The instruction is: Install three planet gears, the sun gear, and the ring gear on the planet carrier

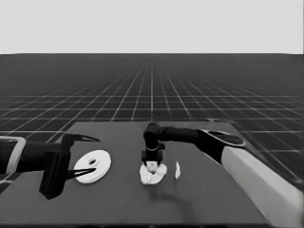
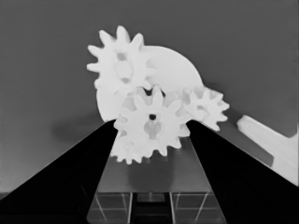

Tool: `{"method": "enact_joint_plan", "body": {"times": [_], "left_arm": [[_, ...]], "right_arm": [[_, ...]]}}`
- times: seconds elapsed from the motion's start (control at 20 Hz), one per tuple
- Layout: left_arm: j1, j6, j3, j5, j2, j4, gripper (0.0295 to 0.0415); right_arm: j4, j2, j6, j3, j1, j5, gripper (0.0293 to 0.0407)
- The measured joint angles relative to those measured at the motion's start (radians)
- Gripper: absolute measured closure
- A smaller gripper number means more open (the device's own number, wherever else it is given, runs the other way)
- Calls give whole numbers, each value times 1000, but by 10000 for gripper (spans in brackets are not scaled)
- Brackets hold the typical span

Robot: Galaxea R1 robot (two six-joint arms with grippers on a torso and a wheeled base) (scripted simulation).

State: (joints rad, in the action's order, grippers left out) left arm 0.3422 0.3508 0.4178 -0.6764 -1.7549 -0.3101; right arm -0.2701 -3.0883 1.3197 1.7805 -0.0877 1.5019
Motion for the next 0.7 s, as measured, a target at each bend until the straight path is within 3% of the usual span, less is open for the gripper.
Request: {"method": "enact_joint_plan", "body": {"times": [0.7], "left_arm": [[0, 0, 0, 0, 0, 0, 326]], "right_arm": [[-4, 0, 88, 4, -15, -2, 389]]}}
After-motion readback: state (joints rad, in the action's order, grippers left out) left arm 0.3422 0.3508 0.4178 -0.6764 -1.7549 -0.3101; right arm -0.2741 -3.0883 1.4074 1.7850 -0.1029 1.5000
